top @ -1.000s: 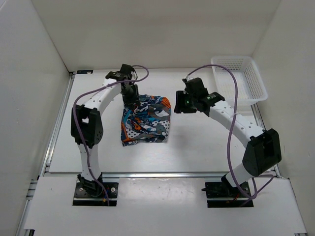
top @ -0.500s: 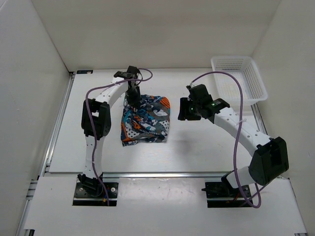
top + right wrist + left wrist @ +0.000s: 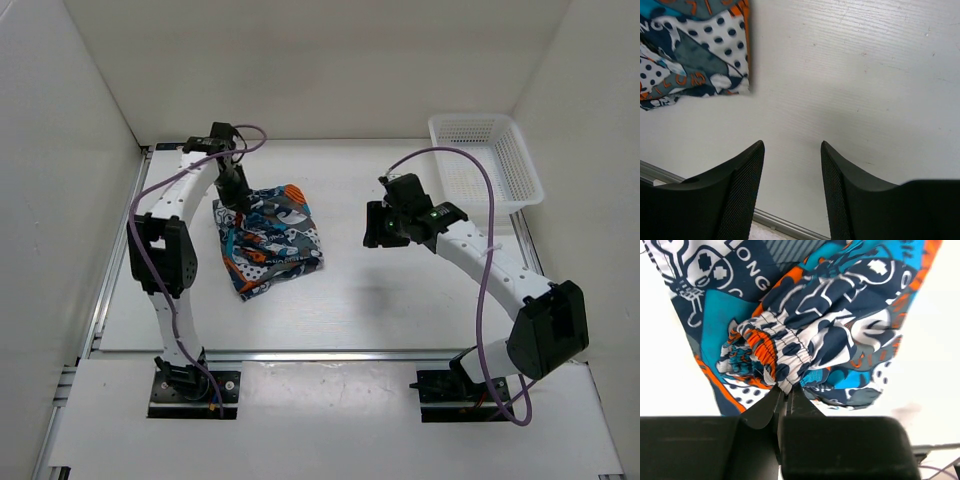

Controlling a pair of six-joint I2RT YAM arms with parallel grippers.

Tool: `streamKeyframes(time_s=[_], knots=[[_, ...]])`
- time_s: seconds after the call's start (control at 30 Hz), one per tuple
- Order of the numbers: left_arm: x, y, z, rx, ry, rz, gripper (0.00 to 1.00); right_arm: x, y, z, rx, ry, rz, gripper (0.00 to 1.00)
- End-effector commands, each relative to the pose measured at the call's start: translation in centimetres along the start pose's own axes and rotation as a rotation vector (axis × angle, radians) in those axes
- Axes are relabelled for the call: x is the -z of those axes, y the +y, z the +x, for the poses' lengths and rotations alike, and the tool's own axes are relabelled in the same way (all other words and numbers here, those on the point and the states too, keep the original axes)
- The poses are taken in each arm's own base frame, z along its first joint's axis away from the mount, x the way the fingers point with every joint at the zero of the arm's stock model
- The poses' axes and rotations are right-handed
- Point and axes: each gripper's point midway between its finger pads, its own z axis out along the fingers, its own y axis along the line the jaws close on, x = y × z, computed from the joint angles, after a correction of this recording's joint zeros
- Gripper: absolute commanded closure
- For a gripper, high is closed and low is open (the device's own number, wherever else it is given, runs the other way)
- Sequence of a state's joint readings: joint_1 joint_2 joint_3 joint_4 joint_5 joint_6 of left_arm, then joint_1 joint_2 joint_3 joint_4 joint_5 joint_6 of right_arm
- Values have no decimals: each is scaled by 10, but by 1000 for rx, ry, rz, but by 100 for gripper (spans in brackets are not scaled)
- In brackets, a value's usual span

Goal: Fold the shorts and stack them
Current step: Fold the shorts

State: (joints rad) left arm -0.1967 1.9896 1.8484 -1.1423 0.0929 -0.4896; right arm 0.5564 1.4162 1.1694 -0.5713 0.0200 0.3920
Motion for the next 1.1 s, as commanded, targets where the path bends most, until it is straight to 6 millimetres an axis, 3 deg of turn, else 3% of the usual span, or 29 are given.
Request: streamKeyframes(time_s=[0.0, 0.1, 0.13, 0.2, 0.23, 0.3, 0.33, 0.4, 0.47, 0.5, 0.53, 0.57, 0.63, 0.73, 0.77, 0.8, 0.9, 1.03, 1.07], knots=[[-16, 18, 1, 16, 31, -35, 90, -3, -6, 5, 16, 6, 12, 46], [-35, 47, -5, 54, 47, -127, 87, -5, -8, 9, 24, 16, 16, 45], [-49, 61, -1, 67, 84, -177, 80, -5, -8, 9, 24, 16, 16, 43], [-55, 80, 0, 106, 109, -199, 68, -6, -10, 13, 24, 26, 20, 42], [-54, 84, 3, 118, 119, -196, 66, -8, -11, 17, 23, 35, 23, 40], [-45, 91, -1, 145, 87, -177, 54, -8, -7, 17, 23, 35, -3, 36], [-33, 91, -2, 153, 62, -156, 43, -9, -4, 15, 23, 40, -16, 32], [-20, 91, -8, 158, 19, -141, 35, -16, 5, 12, 23, 54, -52, 19], [-15, 96, -5, 159, 16, -142, 35, -19, 31, -6, 44, 35, -131, 12], [-11, 100, -8, 171, 4, -141, 35, -33, 38, -2, 51, 76, -144, 9], [-14, 107, -3, 185, 21, -152, 35, -34, 51, -22, 66, 44, -184, 7], [-8, 107, -2, 184, 12, -148, 35, -52, 59, -19, 70, 84, -205, 6], [-9, 113, 11, 197, 39, -150, 35, -62, 80, -23, 76, 122, -290, 6], [-2, 113, 15, 204, 5, -117, 35, -87, 104, -37, 89, 134, -361, 6], [-3, 118, 22, 223, 11, -122, 35, -100, 116, -24, 102, 183, -390, 5], [-6, 120, 25, 224, 18, -125, 35, -103, 127, -33, 115, 166, -405, 5], [-17, 128, 35, 246, 38, -136, 35, -134, 139, -16, 122, 236, -433, 6], [-37, 131, 42, 260, 64, -111, 33, -158, 151, 5, 139, 293, -441, 17], [-41, 130, 44, 262, 81, -106, 33, -162, 149, 8, 137, 303, -437, 27]])
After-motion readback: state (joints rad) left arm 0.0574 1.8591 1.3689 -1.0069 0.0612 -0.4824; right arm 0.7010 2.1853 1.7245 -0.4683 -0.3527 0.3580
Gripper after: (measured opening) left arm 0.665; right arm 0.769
